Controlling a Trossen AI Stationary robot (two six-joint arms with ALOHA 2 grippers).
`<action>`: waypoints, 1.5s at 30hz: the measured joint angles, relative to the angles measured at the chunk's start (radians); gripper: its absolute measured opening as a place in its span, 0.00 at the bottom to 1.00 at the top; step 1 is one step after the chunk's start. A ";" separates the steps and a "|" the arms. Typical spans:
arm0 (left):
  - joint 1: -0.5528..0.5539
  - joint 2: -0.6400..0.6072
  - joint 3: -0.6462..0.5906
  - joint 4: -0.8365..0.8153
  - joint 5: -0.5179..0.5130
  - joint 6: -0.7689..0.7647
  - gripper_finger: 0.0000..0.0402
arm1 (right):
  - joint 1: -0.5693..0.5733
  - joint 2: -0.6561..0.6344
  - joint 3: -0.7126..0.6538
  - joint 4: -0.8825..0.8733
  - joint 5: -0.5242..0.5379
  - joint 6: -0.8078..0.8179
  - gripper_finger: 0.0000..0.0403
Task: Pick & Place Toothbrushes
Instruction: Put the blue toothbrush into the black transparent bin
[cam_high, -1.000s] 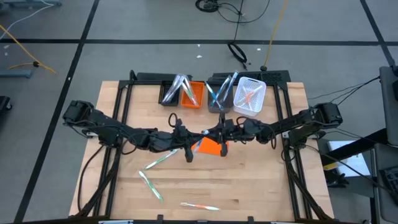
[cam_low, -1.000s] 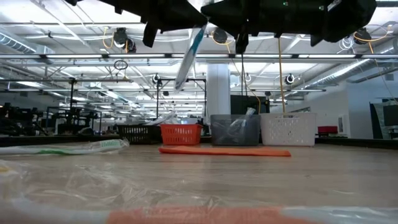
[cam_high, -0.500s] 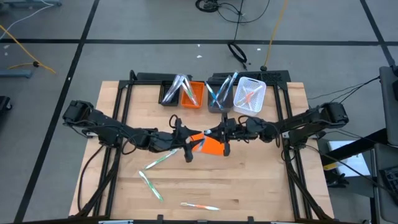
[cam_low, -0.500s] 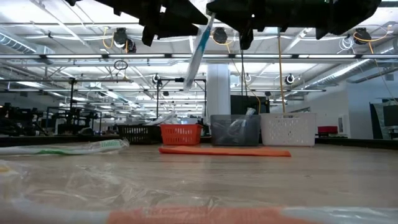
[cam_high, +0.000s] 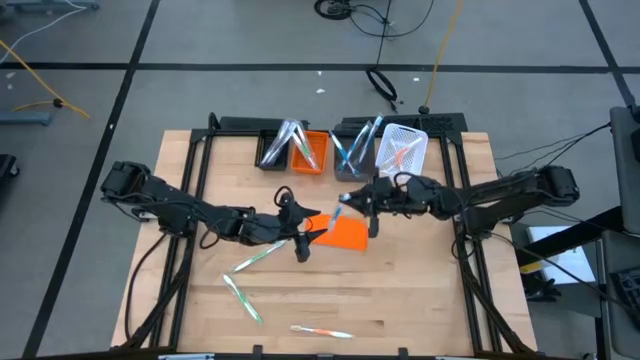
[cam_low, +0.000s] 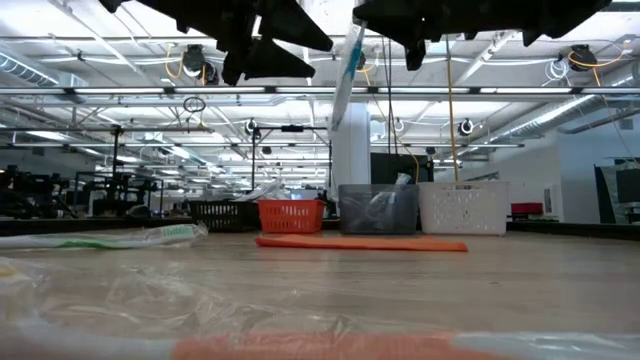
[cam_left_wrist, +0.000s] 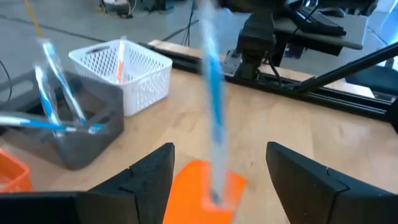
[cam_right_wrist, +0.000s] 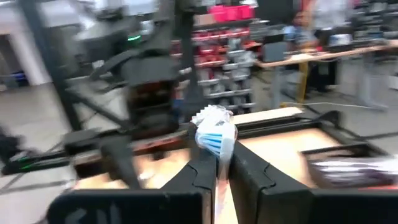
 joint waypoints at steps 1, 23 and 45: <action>-0.001 0.000 0.000 -0.007 0.000 -0.013 0.64 | -0.012 -0.009 0.000 -0.012 0.020 0.000 0.04; -0.003 0.000 0.000 -0.043 0.018 -0.115 0.60 | -0.288 -0.048 0.000 -0.085 0.354 0.015 0.04; 0.000 0.000 0.000 -0.043 0.018 -0.097 0.60 | -0.541 0.057 0.000 -0.246 0.228 0.111 0.04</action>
